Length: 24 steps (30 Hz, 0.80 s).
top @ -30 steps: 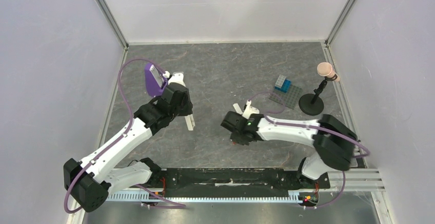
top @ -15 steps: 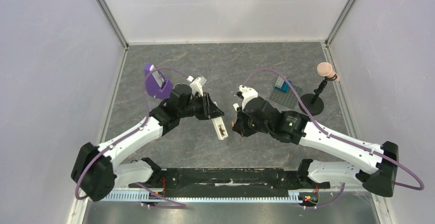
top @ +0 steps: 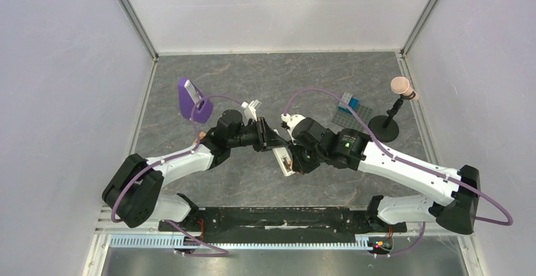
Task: Load the batteries into the remote control
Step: Load the battery into the remote control.
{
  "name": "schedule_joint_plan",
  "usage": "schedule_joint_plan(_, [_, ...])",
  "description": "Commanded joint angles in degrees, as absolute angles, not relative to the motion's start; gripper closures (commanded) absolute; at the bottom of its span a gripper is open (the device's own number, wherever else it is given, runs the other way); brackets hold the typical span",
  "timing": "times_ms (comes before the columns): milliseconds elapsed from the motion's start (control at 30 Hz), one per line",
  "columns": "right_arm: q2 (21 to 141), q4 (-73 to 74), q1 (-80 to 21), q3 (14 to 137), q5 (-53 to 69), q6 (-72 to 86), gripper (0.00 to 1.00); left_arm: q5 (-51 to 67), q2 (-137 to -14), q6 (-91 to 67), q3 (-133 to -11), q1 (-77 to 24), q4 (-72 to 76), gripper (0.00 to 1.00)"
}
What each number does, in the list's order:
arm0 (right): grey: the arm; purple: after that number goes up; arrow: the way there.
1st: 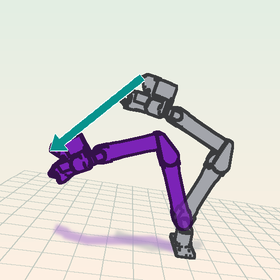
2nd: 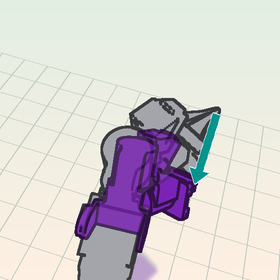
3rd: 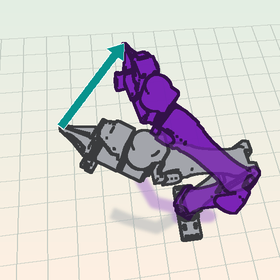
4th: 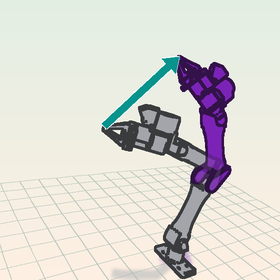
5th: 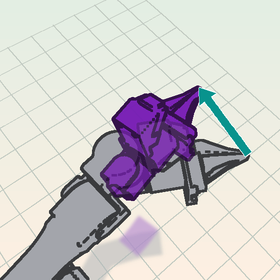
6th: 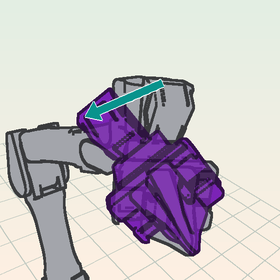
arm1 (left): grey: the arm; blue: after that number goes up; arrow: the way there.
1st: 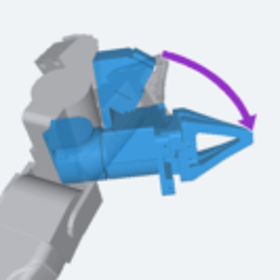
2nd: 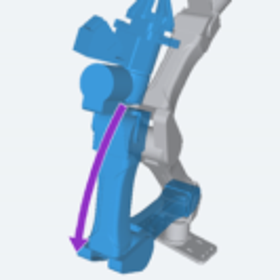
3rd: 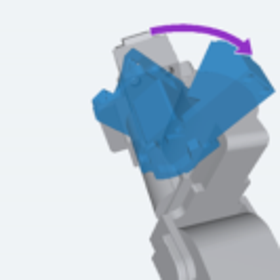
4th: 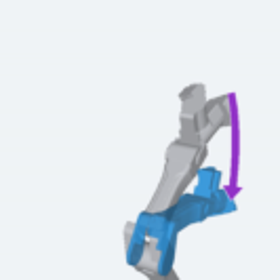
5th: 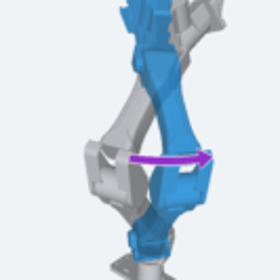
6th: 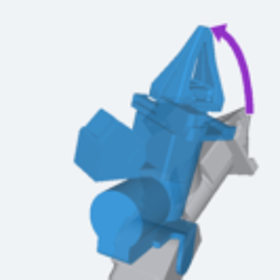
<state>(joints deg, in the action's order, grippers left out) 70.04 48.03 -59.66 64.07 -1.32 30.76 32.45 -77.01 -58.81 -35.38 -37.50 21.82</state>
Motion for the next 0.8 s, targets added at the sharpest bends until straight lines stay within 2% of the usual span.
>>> schedule_joint_plan(0, [70.79, 49.11, -59.50, 66.13, -0.62, 28.55, 1.00, 34.39, -77.01, -63.37, -33.39, -38.13, 30.30, 0.98])
schedule_joint_plan(533, [73.37, 45.64, -59.50, 64.35, -0.40, 29.86, 1.00, 35.48, -78.47, -64.61, -31.90, -38.43, 35.02, 0.98])
schedule_joint_plan(767, [73.95, 45.70, -59.50, 64.00, -1.81, 31.32, 0.92, 35.42, -78.85, -64.56, -31.12, -38.40, 35.68, 0.98])
